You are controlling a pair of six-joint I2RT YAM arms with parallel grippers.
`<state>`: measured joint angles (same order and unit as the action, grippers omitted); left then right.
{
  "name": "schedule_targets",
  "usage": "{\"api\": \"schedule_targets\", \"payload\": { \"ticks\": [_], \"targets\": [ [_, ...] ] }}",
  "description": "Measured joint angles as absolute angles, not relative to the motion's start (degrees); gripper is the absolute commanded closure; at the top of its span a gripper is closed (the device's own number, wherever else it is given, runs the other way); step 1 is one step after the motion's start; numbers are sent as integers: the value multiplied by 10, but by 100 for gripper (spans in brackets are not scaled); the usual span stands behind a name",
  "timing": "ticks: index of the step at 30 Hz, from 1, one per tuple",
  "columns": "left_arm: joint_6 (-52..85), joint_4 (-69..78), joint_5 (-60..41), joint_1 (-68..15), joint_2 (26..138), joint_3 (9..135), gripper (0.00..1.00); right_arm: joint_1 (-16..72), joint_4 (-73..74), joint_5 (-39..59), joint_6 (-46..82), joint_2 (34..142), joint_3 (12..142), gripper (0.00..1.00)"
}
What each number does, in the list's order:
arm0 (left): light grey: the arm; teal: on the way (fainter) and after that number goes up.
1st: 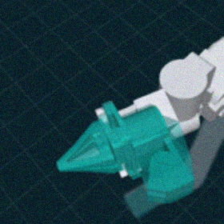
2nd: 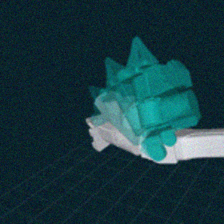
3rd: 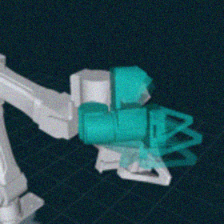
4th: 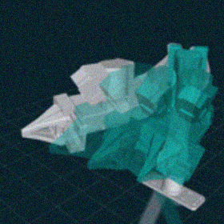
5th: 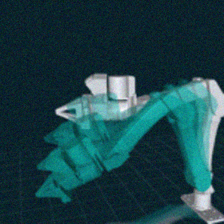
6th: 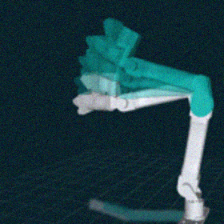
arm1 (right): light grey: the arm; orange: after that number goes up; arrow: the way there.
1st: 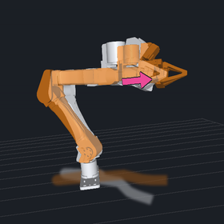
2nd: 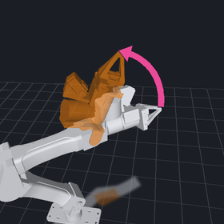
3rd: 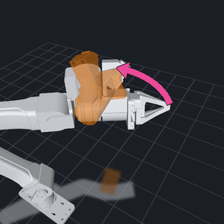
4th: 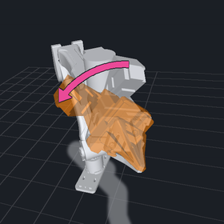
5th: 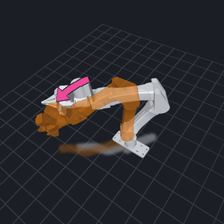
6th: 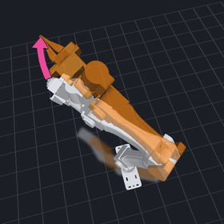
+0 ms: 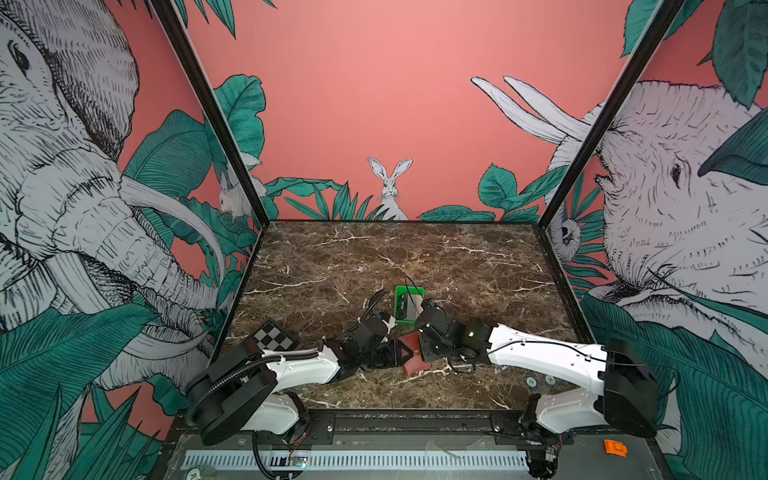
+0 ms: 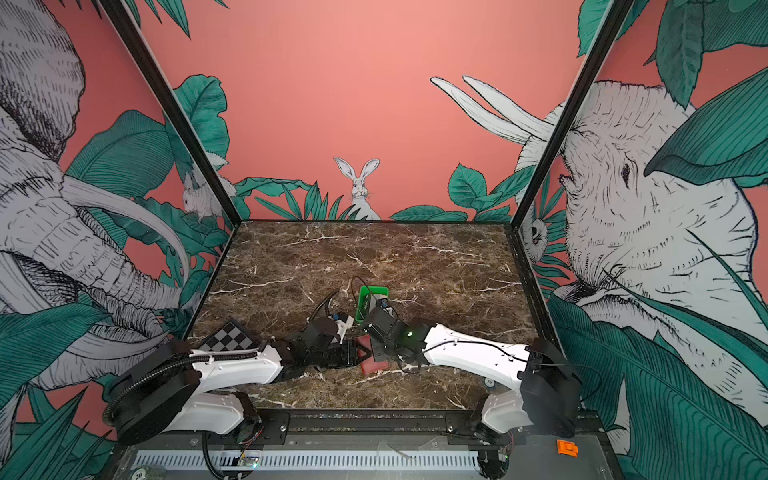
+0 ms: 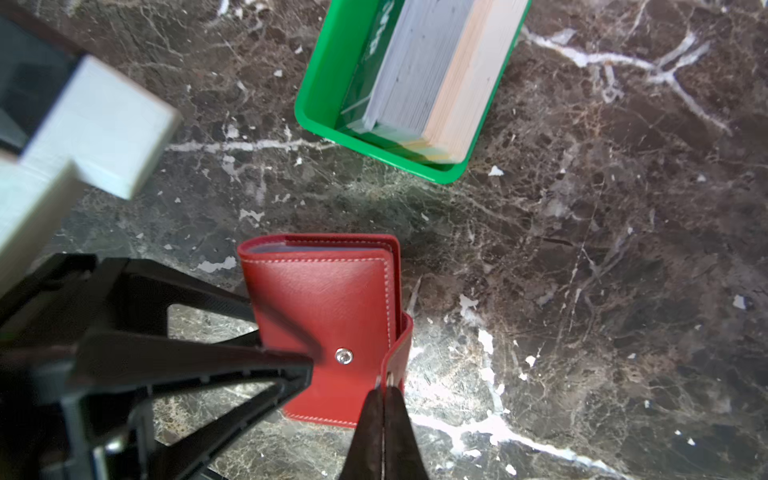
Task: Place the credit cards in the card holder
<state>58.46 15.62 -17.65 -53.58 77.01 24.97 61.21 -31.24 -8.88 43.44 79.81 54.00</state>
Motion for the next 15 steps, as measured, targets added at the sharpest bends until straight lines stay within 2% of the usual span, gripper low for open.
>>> {"api": "schedule_targets", "payload": {
  "ticks": [10,15],
  "targets": [
    [588,130,-168,-536,732,249,18,624,-321,-102,430,788,564,100],
    [590,119,-156,-536,709,244,9,629,-324,-105,430,779,569,100]
  ]
}}
